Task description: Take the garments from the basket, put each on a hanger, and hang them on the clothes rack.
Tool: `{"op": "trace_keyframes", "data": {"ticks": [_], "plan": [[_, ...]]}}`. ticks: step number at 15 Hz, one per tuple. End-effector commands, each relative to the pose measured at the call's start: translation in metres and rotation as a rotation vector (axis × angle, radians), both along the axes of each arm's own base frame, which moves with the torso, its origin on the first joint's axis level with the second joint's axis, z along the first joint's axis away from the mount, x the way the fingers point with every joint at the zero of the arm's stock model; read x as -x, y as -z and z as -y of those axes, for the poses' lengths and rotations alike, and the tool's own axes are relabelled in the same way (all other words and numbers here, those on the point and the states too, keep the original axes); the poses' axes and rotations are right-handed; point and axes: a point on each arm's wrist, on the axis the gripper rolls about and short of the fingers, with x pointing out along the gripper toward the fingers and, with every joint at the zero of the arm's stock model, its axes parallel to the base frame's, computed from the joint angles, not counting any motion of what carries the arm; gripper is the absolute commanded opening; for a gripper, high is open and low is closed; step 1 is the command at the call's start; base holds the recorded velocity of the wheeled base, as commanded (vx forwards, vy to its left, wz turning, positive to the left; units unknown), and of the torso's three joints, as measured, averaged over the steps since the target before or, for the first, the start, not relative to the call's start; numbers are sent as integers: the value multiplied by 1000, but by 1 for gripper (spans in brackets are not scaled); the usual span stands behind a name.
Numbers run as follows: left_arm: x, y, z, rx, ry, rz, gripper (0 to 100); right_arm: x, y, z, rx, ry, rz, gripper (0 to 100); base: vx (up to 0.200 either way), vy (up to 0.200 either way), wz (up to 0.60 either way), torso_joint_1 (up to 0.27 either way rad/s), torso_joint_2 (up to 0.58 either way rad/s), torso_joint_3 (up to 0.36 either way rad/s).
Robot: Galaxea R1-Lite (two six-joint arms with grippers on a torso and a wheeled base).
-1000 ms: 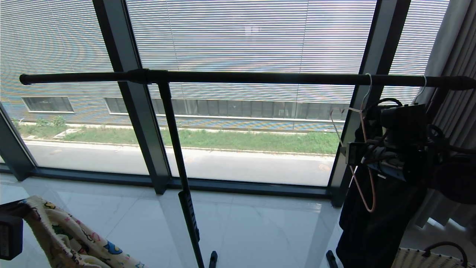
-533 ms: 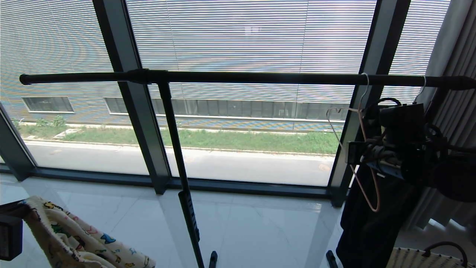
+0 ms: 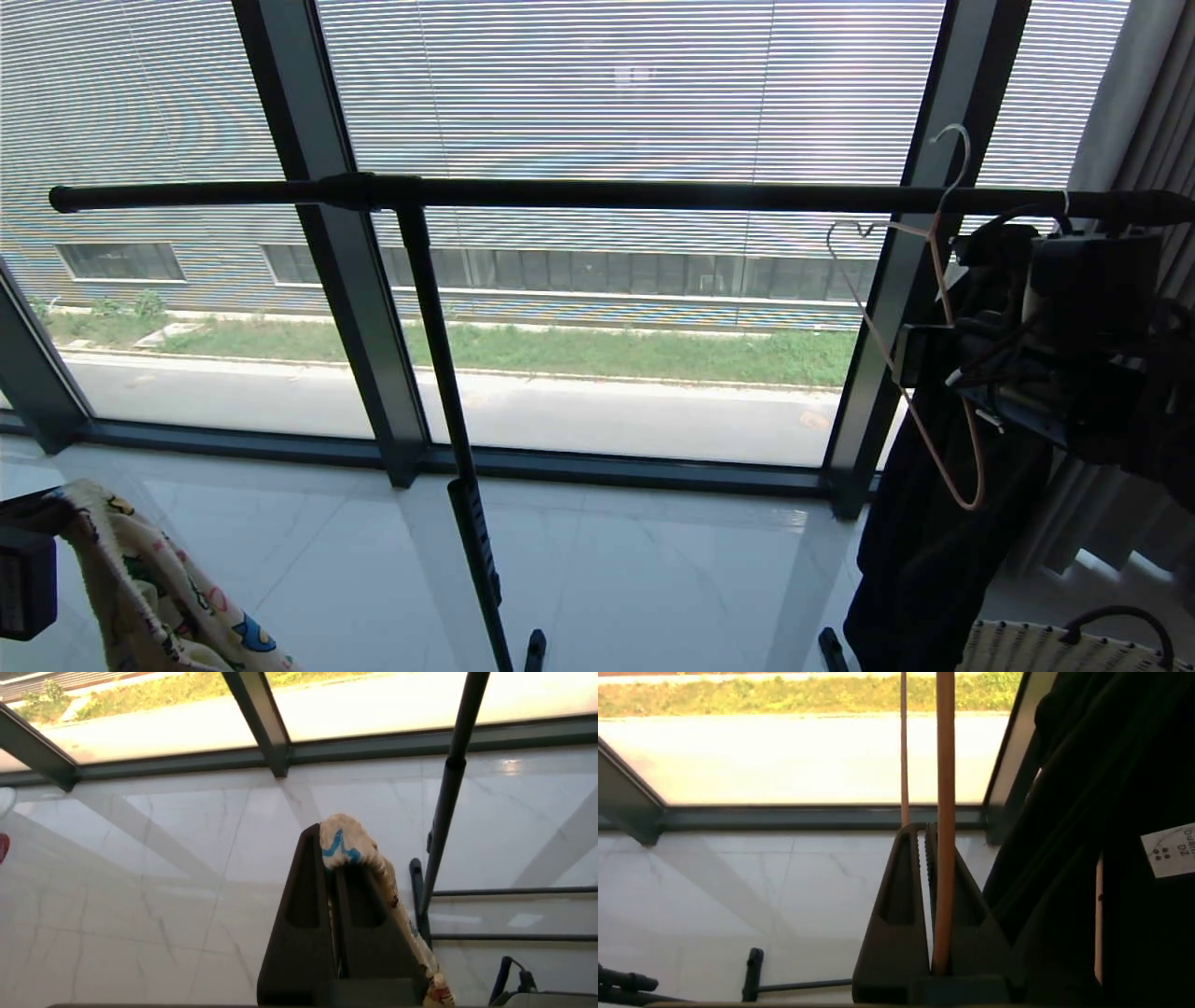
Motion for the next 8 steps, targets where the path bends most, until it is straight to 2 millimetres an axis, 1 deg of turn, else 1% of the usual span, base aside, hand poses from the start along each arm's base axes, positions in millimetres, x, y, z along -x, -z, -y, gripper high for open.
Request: {"op": "trace_keyframes", "data": {"ticks": [1, 3, 4, 7, 8], "plan": [[-1, 2, 0, -1, 0, -1, 0, 17, -1, 7, 31, -30, 35, 0, 0, 0, 0, 0, 0, 0], [-1, 1, 0, -4, -1, 2, 0, 31, 1, 12, 61, -66, 46, 0, 0, 0, 0, 0, 0, 0], [-1, 1, 0, -6, -2, 3, 0, 42, 0, 15, 67, -86, 55, 0, -200, 0, 0, 2, 7, 2], [-1, 1, 0, -10, 0, 3, 0, 76, 5, 26, 101, -172, 61, 0, -200, 0, 0, 12, 2, -1], [-1, 1, 0, -16, 2, 2, 0, 83, 7, 29, 111, -192, 60, 0, -200, 0, 0, -12, -2, 2]]}}
